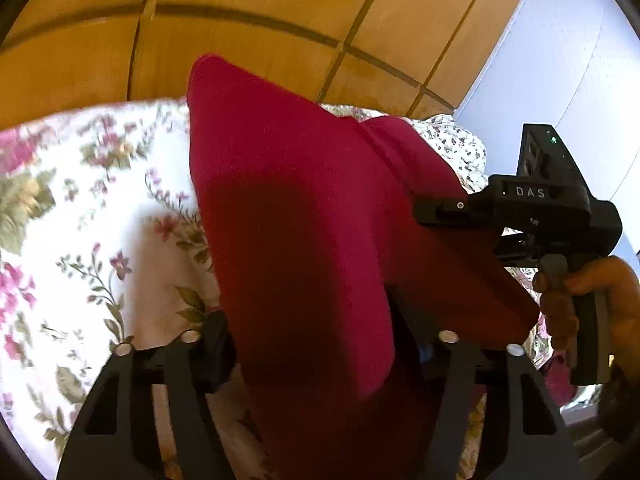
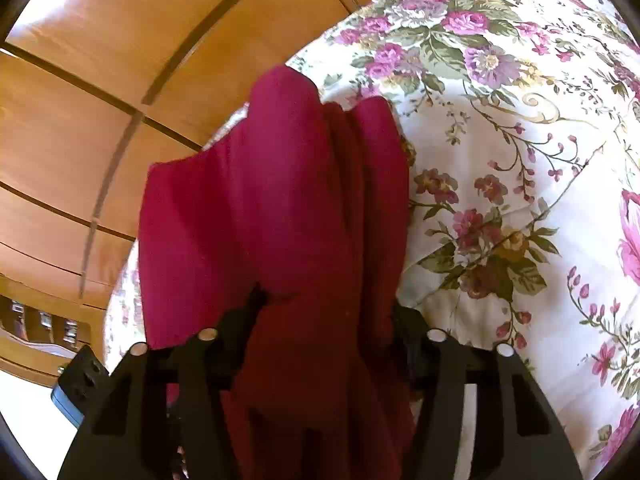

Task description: Fold small clothes

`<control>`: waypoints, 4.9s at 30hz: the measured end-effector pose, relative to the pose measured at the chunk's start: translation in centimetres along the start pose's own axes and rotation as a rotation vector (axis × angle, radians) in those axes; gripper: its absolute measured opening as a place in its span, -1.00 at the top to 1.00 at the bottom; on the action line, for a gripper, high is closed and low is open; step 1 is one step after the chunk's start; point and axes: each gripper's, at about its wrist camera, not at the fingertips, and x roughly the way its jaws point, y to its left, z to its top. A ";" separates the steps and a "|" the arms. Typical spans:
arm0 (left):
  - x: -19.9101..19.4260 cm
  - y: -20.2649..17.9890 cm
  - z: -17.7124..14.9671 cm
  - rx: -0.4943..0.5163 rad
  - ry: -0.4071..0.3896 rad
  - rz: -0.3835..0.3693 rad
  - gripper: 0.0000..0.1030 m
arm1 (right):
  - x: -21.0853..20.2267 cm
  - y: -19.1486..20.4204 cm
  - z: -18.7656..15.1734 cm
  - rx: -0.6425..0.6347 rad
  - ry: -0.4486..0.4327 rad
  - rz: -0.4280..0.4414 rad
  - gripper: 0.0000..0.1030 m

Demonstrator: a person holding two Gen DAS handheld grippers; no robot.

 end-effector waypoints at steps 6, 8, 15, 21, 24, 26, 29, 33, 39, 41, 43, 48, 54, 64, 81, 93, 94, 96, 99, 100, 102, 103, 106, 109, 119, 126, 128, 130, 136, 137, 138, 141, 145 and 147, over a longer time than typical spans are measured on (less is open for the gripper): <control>-1.2 -2.6 1.1 0.089 -0.036 0.008 -0.06 | -2.1 0.7 -0.5 -0.001 -0.027 0.047 0.05; -1.6 -3.2 1.3 0.108 -0.046 0.004 -0.06 | -2.9 0.7 -0.9 -0.002 -0.036 0.055 0.05; -1.5 -5.9 3.0 0.171 -0.071 -0.042 -0.06 | -7.5 0.4 -1.6 0.007 -0.124 0.051 0.06; 0.3 -10.3 4.7 0.295 -0.088 -0.094 -0.06 | -12.2 -1.7 -2.1 0.045 -0.251 -0.001 0.06; 2.1 -11.6 5.8 0.321 -0.072 -0.139 -0.06 | -14.2 -3.6 -2.4 0.097 -0.308 -0.027 0.06; 3.6 -12.0 6.5 0.327 -0.056 -0.170 -0.06 | -15.2 -5.0 -2.6 0.149 -0.342 -0.033 0.05; 6.1 -12.3 6.9 0.339 -0.021 -0.197 -0.06 | -15.4 -6.8 -2.5 0.198 -0.355 -0.046 0.05; 10.2 -11.0 6.0 0.290 0.083 -0.195 -0.07 | -13.5 -9.8 -2.2 0.252 -0.298 -0.087 0.00; 12.0 -6.1 3.8 0.080 0.120 -0.281 -0.35 | -11.7 -13.9 -3.0 0.396 -0.249 -0.078 -0.55; 11.7 -6.4 3.6 0.101 0.113 -0.269 -0.41 | -11.4 -14.4 -3.2 0.401 -0.234 -0.118 -0.73; 11.6 -6.8 3.2 0.117 0.103 -0.254 -0.44 | -11.3 -14.4 -3.3 0.399 -0.240 -0.122 -0.76; 10.4 -6.8 2.4 0.096 0.083 -0.213 -0.66 | -11.9 -14.1 -4.0 0.406 -0.248 -0.149 -0.96; 8.0 -6.7 1.0 0.121 0.043 -0.097 -0.83 | -13.5 -14.0 -5.5 0.514 -0.254 -0.144 -0.96; 5.3 -5.9 -0.9 0.104 0.027 -0.001 -0.89 | -17.1 -12.7 -8.2 0.493 -0.265 -0.300 -0.96; -3.2 -9.7 -2.6 0.121 -0.077 0.179 -0.92 | -20.1 -2.8 -14.5 0.178 -0.379 -0.497 -0.96; -8.3 -10.8 -3.2 0.147 -0.159 0.342 -0.93 | -18.8 2.4 -19.3 -0.030 -0.460 -0.589 -0.96; -8.5 -10.9 -3.2 0.148 -0.163 0.356 -0.93 | -18.8 2.7 -19.6 -0.041 -0.468 -0.597 -0.96; -9.0 -11.0 -3.2 0.157 -0.167 0.382 -0.93 | -18.7 3.2 -20.1 -0.065 -0.484 -0.605 -0.96; -9.3 -11.1 -3.2 0.160 -0.151 0.372 -0.93 | -18.7 3.7 -20.5 -0.096 -0.499 -0.617 -0.96; -9.3 -11.1 -3.2 0.160 -0.143 0.369 -0.93 | -18.6 3.9 -20.6 -0.103 -0.502 -0.618 -0.96; -9.4 -11.2 -3.4 0.159 -0.138 0.364 -0.93 | -18.5 4.1 -20.8 -0.110 -0.501 -0.620 -0.96; -9.4 -11.2 -3.4 0.160 -0.136 0.364 -0.93 | -18.4 4.1 -20.8 -0.112 -0.497 -0.616 -0.96; -9.3 -11.3 -3.5 0.162 -0.132 0.369 -0.93 | -18.2 4.2 -20.8 -0.114 -0.492 -0.615 -0.96; -9.2 -11.3 -3.5 0.160 -0.128 0.368 -0.93 | -18.2 4.1 -20.8 -0.112 -0.492 -0.611 -0.96; -9.2 -11.4 -3.4 0.164 -0.131 0.377 -0.93 | -18.3 3.8 -20.8 -0.095 -0.486 -0.603 -0.96; -9.4 -11.3 -3.2 0.164 -0.136 0.375 -0.93 | -18.2 3.6 -20.7 -0.080 -0.476 -0.600 -0.96; -9.4 -11.3 -3.2 0.165 -0.135 0.375 -0.93 | -18.2 3.5 -20.7 -0.077 -0.474 -0.599 -0.96; -9.4 -11.3 -3.2 0.163 -0.136 0.375 -0.93 | -18.1 3.5 -20.7 -0.077 -0.472 -0.599 -0.96; -9.4 -11.5 -3.1 0.169 -0.133 0.374 -0.93 | -18.2 3.4 -20.8 -0.068 -0.473 -0.590 -0.96; -9.4 -11.6 -3.2 0.171 -0.133 0.375 -0.93 | -18.2 3.4 -20.7 -0.068 -0.473 -0.588 -0.96; -9.4 -11.6 -3.2 0.173 -0.133 0.377 -0.93 | -18.2 3.4 -20.7 -0.068 -0.472 -0.585 -0.96; -9.3 -11.8 -3.3 0.176 -0.129 0.377 -0.93 | -18.2 3.4 -20.7 -0.071 -0.471 -0.583 -0.96; -9.3 -11.9 -3.4 0.176 -0.132 0.379 -0.93 | -18.2 3.5 -20.7 -0.069 -0.471 -0.584 -0.96; -9.3 -11.9 -3.4 0.177 -0.132 0.378 -0.93 | -18.2 3.4 -20.7 -0.069 -0.470 -0.583 -0.96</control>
